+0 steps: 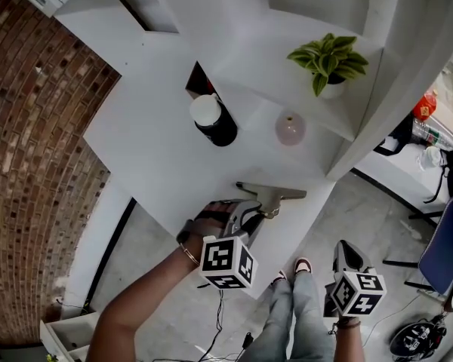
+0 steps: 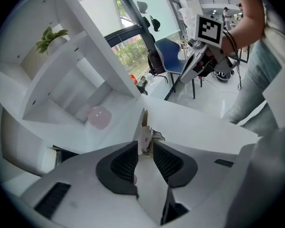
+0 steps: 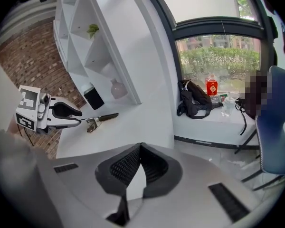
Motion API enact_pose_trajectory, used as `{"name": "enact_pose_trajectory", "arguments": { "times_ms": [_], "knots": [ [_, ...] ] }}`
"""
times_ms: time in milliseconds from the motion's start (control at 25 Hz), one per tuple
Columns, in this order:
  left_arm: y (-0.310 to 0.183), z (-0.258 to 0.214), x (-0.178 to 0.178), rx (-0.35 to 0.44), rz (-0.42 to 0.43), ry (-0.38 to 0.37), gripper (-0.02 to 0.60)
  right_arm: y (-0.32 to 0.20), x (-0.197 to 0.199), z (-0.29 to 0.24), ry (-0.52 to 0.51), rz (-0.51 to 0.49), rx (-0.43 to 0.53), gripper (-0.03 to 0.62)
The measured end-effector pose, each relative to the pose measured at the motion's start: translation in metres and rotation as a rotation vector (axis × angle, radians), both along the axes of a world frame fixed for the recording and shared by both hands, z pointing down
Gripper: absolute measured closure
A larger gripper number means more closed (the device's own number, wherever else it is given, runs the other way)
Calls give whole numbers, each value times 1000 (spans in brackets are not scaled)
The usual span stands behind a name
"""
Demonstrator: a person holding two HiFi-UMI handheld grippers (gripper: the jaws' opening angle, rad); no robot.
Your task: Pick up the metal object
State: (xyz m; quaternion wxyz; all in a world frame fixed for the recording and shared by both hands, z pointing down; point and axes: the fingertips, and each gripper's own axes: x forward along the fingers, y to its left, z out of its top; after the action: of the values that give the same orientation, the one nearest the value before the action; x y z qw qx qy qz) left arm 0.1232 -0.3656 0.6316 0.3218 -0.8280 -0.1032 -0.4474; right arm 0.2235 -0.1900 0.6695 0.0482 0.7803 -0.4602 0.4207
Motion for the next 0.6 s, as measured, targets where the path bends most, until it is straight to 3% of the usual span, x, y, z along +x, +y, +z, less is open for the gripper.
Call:
{"name": "enact_pose_trajectory", "arguments": {
  "times_ms": [200,600],
  "knots": [
    [4,6,7,53,49,-10,479,9,0,6,-4,5,-9,594],
    [6,19,19,71,57,-33,484,24,2,13,-14,30,-21,594]
  ]
}}
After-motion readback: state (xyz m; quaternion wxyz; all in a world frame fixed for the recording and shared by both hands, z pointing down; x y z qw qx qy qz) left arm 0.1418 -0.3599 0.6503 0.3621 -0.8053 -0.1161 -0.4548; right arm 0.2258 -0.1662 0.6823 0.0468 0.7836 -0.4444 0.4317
